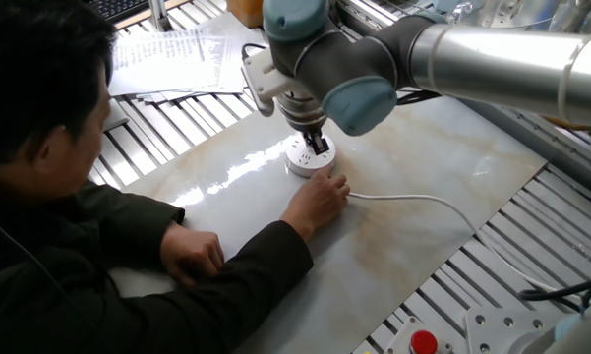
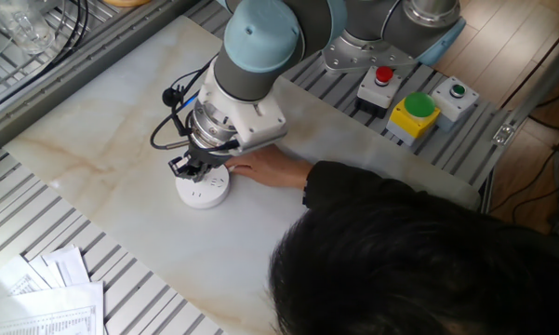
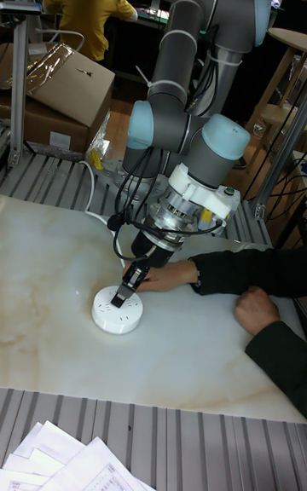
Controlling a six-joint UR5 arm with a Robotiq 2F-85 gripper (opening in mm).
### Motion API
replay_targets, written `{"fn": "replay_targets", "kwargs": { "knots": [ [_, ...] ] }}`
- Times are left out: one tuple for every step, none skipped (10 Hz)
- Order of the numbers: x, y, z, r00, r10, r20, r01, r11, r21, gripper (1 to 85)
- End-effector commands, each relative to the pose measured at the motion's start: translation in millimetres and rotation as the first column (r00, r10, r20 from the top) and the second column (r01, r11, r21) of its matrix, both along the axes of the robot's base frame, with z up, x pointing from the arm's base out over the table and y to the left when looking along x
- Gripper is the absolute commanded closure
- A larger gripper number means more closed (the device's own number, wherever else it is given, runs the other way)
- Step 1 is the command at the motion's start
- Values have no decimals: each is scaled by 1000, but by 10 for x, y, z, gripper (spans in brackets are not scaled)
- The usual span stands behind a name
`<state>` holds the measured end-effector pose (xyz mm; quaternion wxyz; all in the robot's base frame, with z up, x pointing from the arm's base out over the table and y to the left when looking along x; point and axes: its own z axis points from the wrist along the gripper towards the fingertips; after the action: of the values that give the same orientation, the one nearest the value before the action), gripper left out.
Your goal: Turn on the power strip by pressing the button
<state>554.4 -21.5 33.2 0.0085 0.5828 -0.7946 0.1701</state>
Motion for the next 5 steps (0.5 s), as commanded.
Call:
{"fn": "replay_targets", "kwargs": {
  "knots": [
    [-40,-11,-61,1000,8,0,-8,1000,15,847],
    [-42,-16,-64,1000,10,0,-10,1000,15,847],
    [-46,-16,-67,1000,9,-2,-9,1000,15,847],
    [-50,4,-82,1000,7,-4,-7,1000,20,847],
    [-49,30,-105,1000,4,-5,-4,1000,27,847]
  ]
}}
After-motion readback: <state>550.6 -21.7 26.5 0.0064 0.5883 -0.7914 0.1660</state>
